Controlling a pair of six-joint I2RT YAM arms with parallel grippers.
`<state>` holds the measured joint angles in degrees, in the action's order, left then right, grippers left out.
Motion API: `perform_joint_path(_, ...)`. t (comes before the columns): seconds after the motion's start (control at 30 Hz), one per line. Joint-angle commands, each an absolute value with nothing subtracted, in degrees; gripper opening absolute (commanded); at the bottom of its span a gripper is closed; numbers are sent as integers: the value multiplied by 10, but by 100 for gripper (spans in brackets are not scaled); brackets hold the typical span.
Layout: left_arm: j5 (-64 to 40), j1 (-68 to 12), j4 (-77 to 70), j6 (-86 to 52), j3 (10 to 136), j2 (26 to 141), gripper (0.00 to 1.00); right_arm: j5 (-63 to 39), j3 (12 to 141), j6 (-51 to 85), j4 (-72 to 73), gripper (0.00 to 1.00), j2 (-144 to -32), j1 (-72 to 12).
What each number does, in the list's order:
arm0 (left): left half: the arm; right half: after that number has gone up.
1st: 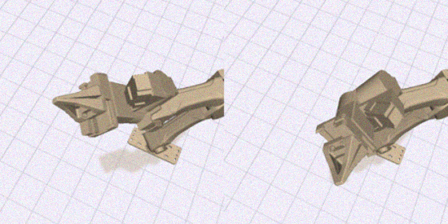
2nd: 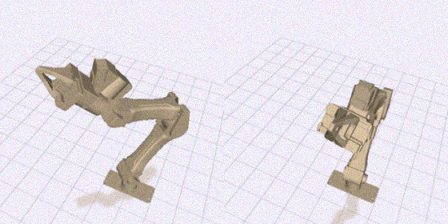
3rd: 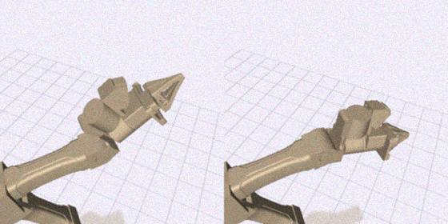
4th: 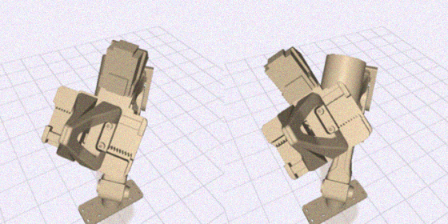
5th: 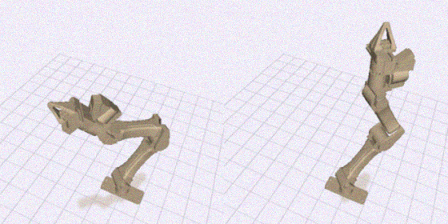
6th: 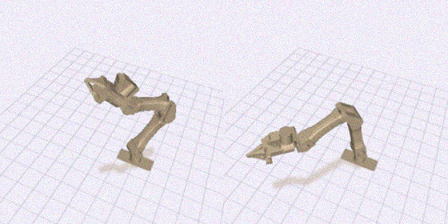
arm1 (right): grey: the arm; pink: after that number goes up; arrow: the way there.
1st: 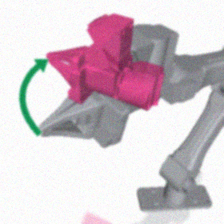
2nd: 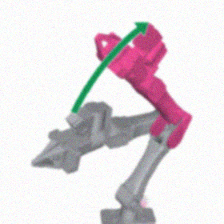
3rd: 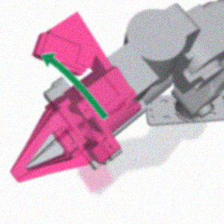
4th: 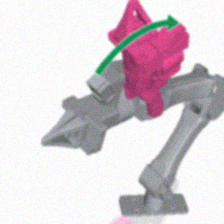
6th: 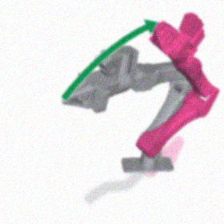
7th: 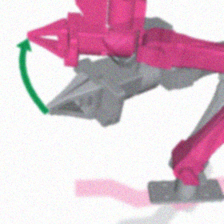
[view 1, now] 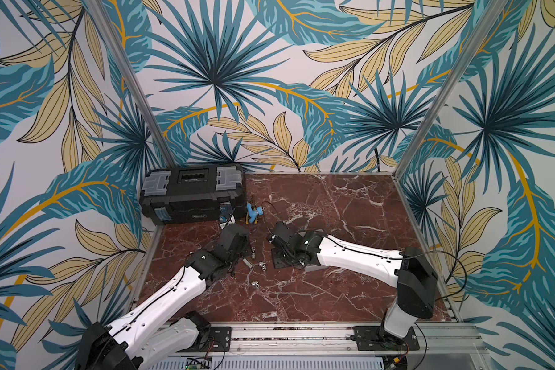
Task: Put the socket on the desktop into the storage box
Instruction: Pick up the socket head at the center of the board.
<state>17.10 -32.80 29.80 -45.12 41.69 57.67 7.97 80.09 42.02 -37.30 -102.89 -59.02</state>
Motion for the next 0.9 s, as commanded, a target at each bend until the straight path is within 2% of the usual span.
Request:
perform_joint_path(0.0,160,-311,310,-494,389,575,47,99,822,437,-370,52,-1069,-601)
perform_joint_path(0.13,147,-282,305,-521,365,571,47,108,848,439,-368,62,-1109,-608)
perform_joint_path(0.27,126,-260,297,-527,353,573,46,105,868,437,-368,62,-1138,-610)
perform_joint_path(0.87,116,-253,261,-530,335,578,46,95,922,442,-382,51,-1218,-613)
